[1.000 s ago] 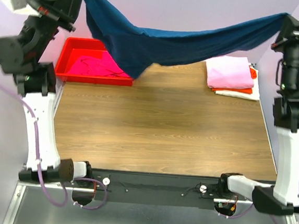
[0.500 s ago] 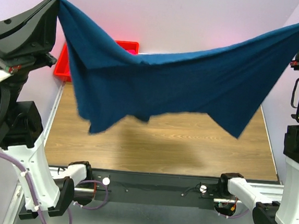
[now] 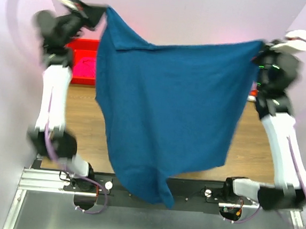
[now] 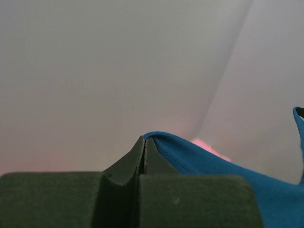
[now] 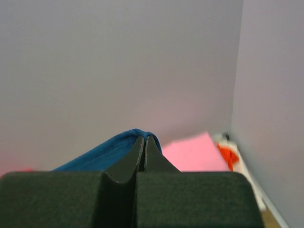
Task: Fold and stack the t-shirts
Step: Flatten the tshirt out
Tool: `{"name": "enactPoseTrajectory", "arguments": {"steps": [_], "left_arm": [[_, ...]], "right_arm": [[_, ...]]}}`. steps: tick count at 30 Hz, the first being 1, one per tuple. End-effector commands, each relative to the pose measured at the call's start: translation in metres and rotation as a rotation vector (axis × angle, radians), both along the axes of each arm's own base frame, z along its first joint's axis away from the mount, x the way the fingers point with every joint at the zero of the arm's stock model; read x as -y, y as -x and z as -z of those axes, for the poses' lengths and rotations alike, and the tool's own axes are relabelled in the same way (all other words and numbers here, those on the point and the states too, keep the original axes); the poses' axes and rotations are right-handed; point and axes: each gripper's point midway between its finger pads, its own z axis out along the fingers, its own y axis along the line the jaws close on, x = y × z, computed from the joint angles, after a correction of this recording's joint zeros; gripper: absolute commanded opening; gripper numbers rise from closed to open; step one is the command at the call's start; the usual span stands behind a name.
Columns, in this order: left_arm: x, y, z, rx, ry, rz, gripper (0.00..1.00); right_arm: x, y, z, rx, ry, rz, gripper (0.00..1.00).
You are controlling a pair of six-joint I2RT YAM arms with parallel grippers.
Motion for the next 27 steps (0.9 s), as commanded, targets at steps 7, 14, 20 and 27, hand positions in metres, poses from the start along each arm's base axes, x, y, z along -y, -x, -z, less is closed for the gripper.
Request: {"name": "enactPoseTrajectory", "arguments": {"steps": [7,14,20,27], "left_arm": [[0.064,-0.175,0.276,-0.676,-0.096,0.123,0.68],[0.063,-0.141,0.276,-0.702,-0.164,0.006,0.71],[0.039,-0.080,0.352,-0.941,-0.201,-0.156,0.71],[0.016,-0.010,0.449,-1.240,-0.259,-0.260,0.72]], "right_arm": [[-0.002,-0.122,0.282,-0.615,-0.005,0.067,0.57],[-0.037,-0.132,0.314,-0.689,-0.024,-0.126,0.90],[-0.068,-0.106,0.330,-0.757,-0.068,-0.299,0.90],[-0.141,-0.059,0.391,-0.941,-0.149,-0.553,0.90]]}}
